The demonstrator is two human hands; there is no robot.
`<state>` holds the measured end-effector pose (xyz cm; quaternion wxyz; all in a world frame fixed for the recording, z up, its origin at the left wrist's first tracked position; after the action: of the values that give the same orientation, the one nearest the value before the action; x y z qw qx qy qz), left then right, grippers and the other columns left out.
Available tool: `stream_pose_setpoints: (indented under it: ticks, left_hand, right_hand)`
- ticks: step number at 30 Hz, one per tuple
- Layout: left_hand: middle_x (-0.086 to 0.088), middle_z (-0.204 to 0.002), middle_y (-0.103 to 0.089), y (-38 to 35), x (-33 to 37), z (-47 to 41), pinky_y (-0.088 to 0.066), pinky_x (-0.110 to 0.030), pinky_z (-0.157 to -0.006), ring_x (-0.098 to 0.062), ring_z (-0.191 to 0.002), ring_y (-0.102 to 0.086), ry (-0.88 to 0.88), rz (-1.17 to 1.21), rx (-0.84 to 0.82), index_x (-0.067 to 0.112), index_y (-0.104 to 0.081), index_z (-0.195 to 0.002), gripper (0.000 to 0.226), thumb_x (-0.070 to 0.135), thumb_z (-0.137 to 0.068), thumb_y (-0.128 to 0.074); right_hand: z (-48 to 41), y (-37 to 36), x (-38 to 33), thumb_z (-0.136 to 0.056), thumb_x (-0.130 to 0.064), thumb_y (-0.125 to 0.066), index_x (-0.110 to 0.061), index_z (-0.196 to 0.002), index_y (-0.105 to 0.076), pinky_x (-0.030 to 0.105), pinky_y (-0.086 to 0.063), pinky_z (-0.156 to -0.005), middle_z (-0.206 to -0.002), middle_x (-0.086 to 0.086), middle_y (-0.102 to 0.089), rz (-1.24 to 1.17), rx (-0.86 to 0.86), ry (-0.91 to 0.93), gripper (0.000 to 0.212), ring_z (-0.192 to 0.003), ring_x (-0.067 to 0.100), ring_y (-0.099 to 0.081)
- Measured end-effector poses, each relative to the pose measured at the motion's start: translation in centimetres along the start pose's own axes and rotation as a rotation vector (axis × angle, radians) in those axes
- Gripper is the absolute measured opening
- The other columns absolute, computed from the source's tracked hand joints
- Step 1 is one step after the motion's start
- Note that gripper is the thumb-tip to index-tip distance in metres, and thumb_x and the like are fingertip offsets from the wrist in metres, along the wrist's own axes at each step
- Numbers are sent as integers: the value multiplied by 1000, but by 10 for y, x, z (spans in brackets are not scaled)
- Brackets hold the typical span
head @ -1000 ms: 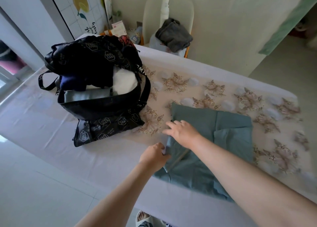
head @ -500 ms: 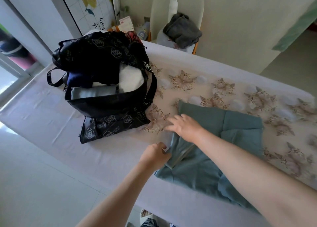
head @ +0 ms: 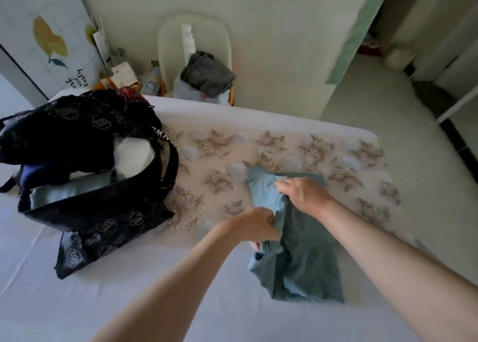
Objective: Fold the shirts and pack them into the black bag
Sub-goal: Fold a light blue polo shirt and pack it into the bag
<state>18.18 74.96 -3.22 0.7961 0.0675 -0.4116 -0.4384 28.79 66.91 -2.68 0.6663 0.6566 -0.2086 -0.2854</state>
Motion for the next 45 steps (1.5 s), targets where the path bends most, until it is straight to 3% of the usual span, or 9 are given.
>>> stream_pose_setpoints:
  ticks: [6, 10, 13, 18, 22, 29, 34, 38, 45]
  left_hand:
    - [-9, -119, -67, -111, 62, -35, -60, -27, -70, -22, -78, -73, -55, 328, -405, 11, -56, -126, 38, 37, -99, -55]
    - [3, -100, -71, -89, 43, -59, -51, -24, -63, -16, -74, -67, -120, 187, 60, 22, -67, -110, 22, 20, -99, -48]
    - [7, -137, -54, -68, 27, -61, -37, -27, -104, -15, -128, -47, -318, -334, 383, 34, -61, -126, 35, 25, -93, -56]
    - [1, -161, 26, -101, -29, -67, 7, -44, -120, -27, -148, 24, -287, -713, 138, 35, 8, -156, 109, 74, -78, -58]
    - [2, -160, 27, -99, -29, -62, 11, -49, -121, -24, -147, 25, -274, -725, 202, 36, 5, -156, 101, 70, -81, -52]
    - [-2, -163, 19, -148, -10, -53, -1, -44, -124, -21, -150, 17, -499, -700, 258, 19, 6, -158, 104, 71, -85, -46]
    - [-15, -164, -10, -157, -22, -47, -14, -47, -123, -32, -151, -9, -563, -769, 344, 10, -22, -156, 105, 83, -82, -38]
    - [-20, -143, -51, -167, -9, -40, -49, -43, -103, -35, -133, -49, -678, -999, 417, 3, -58, -135, 68, 41, -79, -67]
    - [-5, -112, -67, -116, 15, -24, -52, -34, -81, -26, -103, -64, -430, -553, 167, 15, -62, -117, 30, 28, -89, -58]
  right_hand:
    - [123, -47, 67, -94, 4, -43, -24, -144, -52, 40, -38, -110, -165, 12, -15, 51, -332, -338, 58, -132, 33, -48]
    - [173, -57, 70, -92, -3, -47, -21, -141, -51, 38, -50, -87, -145, 13, -45, -135, -133, -655, 52, -113, 33, -58]
    - [186, -67, 56, -100, -36, -46, -22, -110, -59, 35, -51, -78, -110, 4, -66, -323, -91, -908, 22, -99, 28, -64]
    - [190, -94, 37, -82, -58, -64, -27, -123, -55, 30, -47, -83, -118, -5, -65, -513, -128, -1092, 53, -110, 21, -63]
    - [197, -108, 43, -81, -37, -74, -23, -131, -54, 30, -48, -92, -124, -2, -63, -702, -129, -1196, 55, -112, 22, -61]
    - [180, -75, -13, -83, -18, -67, -16, -135, -56, 42, -48, -99, -138, 8, -51, -54, 203, -462, 53, -120, 31, -56]
    - [212, -128, -37, -93, -72, -31, -12, -159, -16, 40, -7, -122, -167, 9, -2, -30, -117, -302, 90, -154, 23, -3]
    - [218, -125, -38, -83, -67, -41, -12, -159, -11, 41, -6, -122, -167, 9, 8, -34, -167, -301, 99, -154, 23, 6]
    - [204, -99, -42, -66, -14, -73, -13, -127, -60, 39, -54, -87, -128, 9, -60, -8, -82, -364, 62, -111, 29, -62]
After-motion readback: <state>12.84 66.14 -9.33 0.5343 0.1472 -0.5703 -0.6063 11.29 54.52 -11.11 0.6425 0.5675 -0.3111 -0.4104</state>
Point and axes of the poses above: each hand's wrist, its own z-axis away from the middle knuckle, its own y-axis out of the back of the hand, x = y × z, the point moved 9 cm from there along -z, towards the middle knuckle
